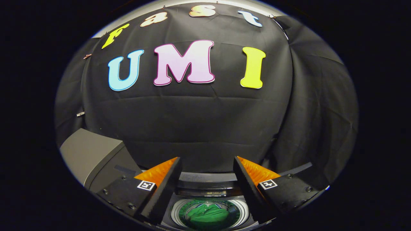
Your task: Put the clothes into the washing machine and then close the washing machine lid.
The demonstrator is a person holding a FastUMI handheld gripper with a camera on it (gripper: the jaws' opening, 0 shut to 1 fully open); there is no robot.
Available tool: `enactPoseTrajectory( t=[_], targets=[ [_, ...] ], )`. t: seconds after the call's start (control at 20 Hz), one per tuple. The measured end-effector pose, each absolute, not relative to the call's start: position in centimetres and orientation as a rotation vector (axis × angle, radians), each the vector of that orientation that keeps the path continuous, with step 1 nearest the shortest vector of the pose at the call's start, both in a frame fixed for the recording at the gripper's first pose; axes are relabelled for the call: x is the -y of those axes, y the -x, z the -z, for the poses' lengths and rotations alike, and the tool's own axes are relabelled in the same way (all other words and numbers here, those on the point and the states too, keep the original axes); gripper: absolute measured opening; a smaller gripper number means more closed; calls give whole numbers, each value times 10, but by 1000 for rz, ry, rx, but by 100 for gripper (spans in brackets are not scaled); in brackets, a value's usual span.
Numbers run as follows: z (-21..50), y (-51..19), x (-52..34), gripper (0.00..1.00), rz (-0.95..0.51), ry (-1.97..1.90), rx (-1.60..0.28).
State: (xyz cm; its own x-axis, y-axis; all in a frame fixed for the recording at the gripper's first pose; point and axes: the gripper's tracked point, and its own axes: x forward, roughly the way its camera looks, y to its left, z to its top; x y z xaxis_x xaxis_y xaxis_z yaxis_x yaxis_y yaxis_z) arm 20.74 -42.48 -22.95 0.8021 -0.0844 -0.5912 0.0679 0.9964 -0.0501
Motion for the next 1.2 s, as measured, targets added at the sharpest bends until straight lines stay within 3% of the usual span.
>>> enactPoseTrajectory(
  t=[0.8,1.2],
  targets=[
    [253,-117,427,99,101,69,-736],
    [221,-131,411,99,70,68,-661]
  ],
)
